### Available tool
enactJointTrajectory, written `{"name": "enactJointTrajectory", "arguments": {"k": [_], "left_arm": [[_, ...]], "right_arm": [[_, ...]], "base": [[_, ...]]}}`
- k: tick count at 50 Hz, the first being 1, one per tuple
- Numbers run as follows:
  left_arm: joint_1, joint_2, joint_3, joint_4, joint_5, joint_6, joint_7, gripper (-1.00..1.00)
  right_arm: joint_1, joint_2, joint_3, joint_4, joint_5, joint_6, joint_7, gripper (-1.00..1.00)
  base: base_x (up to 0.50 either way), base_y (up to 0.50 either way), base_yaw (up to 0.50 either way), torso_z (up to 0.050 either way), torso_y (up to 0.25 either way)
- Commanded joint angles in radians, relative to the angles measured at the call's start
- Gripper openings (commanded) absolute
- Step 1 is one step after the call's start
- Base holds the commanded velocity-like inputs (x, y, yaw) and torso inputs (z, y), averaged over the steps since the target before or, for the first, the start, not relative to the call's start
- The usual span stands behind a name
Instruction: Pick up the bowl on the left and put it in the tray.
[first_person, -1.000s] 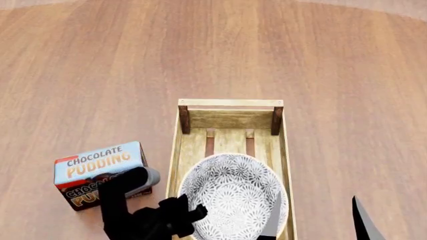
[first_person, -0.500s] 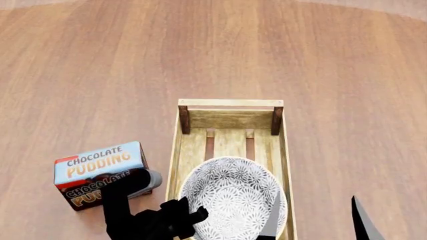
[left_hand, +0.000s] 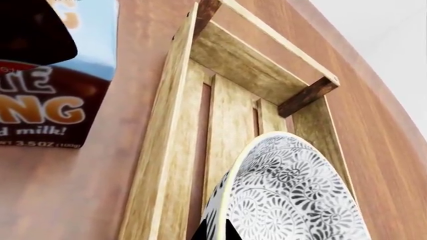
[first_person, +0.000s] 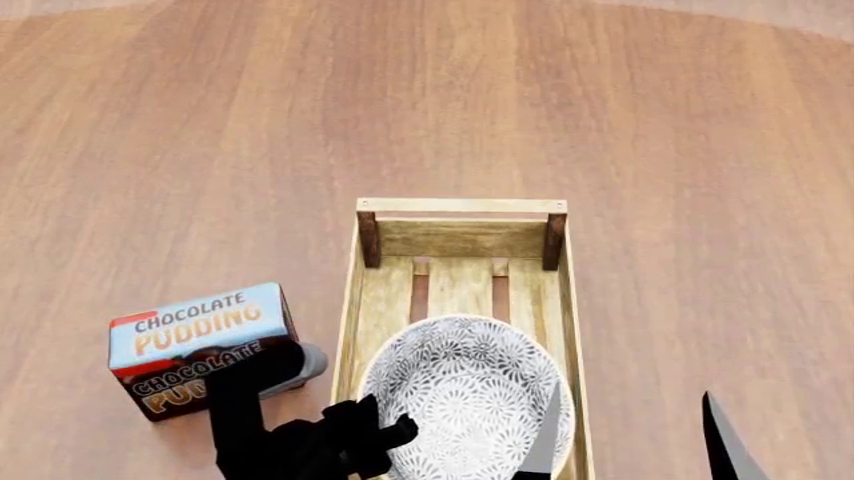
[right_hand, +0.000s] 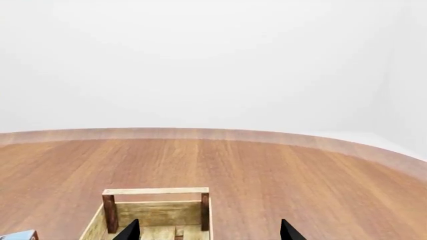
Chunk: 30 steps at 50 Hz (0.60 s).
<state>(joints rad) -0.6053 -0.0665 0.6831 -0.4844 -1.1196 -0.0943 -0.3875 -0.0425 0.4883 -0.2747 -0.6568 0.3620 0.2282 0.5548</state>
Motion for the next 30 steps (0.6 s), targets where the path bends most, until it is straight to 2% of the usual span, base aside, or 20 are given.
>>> {"name": "enactJointTrajectory", "arguments": {"k": [1, 11, 12, 30], "left_arm": [[-0.008, 0.024, -0.006, -0.011, -0.032, -0.013, 0.048, -1.0], [-0.021, 0.02, 0.018, -0.019, -0.034, -0.022, 0.023, -1.0], [-0.023, 0.021, 0.022, -0.025, -0.032, -0.023, 0.019, 1.0], [-0.031, 0.007, 0.049, -0.007, -0.036, -0.023, -0.004, 1.0]], "right_arm": [[-0.002, -0.021, 0.016, 0.012, -0.022, -0.016, -0.032, 1.0], [-0.004, -0.017, 0.017, 0.004, -0.017, -0.013, -0.029, 1.0], [-0.004, -0.017, 0.018, 0.002, -0.017, -0.012, -0.028, 1.0], [-0.002, -0.014, 0.015, 0.003, -0.014, -0.014, -0.026, 1.0]], "base": [[0.0, 0.0, 0.0, 0.0, 0.0], [0.0, 0.0, 0.0, 0.0, 0.0], [0.0, 0.0, 0.0, 0.0, 0.0], [0.0, 0.0, 0.0, 0.0, -0.005]]}}
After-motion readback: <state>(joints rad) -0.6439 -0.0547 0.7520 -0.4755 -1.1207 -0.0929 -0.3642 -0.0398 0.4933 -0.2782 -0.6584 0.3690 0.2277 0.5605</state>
